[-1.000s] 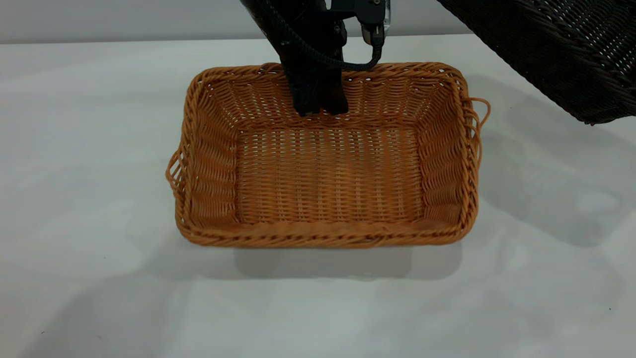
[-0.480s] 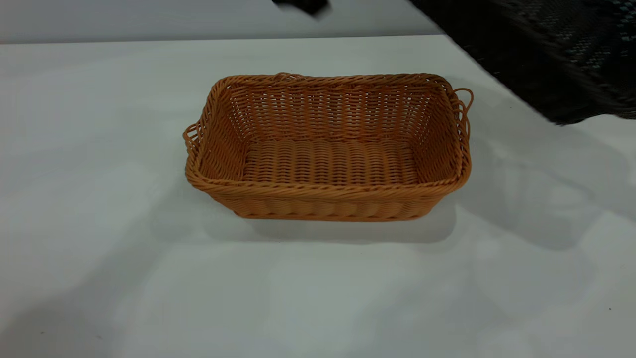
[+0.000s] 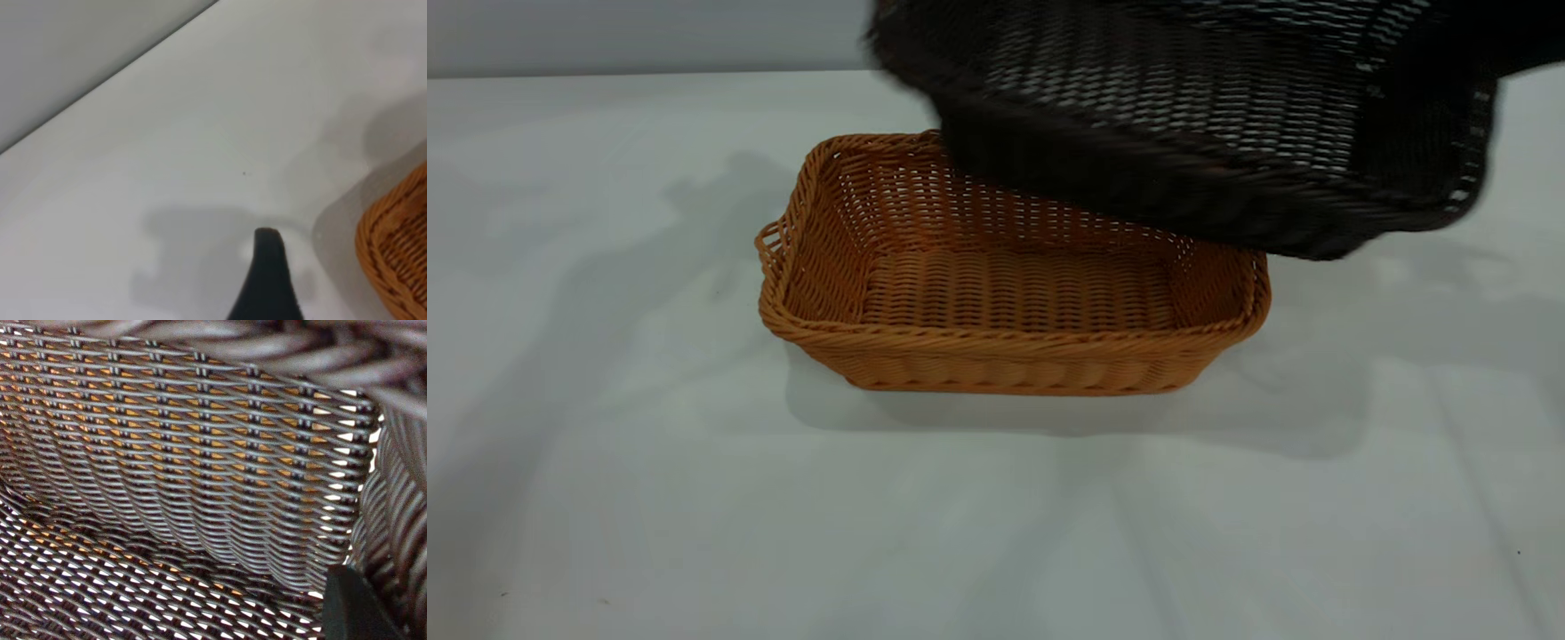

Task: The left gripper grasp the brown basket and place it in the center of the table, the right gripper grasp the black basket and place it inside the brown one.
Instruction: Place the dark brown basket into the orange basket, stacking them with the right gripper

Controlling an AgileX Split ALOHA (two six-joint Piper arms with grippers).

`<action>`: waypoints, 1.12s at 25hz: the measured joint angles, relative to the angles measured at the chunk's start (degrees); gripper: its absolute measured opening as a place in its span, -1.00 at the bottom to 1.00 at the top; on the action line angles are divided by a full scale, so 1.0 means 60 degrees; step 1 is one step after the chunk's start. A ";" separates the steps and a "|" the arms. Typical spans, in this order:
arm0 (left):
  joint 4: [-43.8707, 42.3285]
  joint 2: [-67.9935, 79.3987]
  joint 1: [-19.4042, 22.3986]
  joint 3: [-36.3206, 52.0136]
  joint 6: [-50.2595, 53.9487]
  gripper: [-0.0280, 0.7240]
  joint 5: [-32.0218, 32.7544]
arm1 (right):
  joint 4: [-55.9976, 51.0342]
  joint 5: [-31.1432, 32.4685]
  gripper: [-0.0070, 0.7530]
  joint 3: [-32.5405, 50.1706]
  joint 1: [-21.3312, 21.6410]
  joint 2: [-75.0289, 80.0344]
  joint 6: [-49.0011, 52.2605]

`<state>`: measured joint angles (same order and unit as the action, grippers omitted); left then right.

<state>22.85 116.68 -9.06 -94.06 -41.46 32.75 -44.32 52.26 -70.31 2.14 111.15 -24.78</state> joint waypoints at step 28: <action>-0.0007 0.0247 0.0043 0.0000 0.0059 0.48 0.0187 | 0.0897 -0.0803 -0.69 -0.1254 -0.1978 0.2314 0.1551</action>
<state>22.80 118.16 -8.80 -94.06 -41.10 33.87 -38.94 47.45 -77.83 -9.73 125.03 -15.48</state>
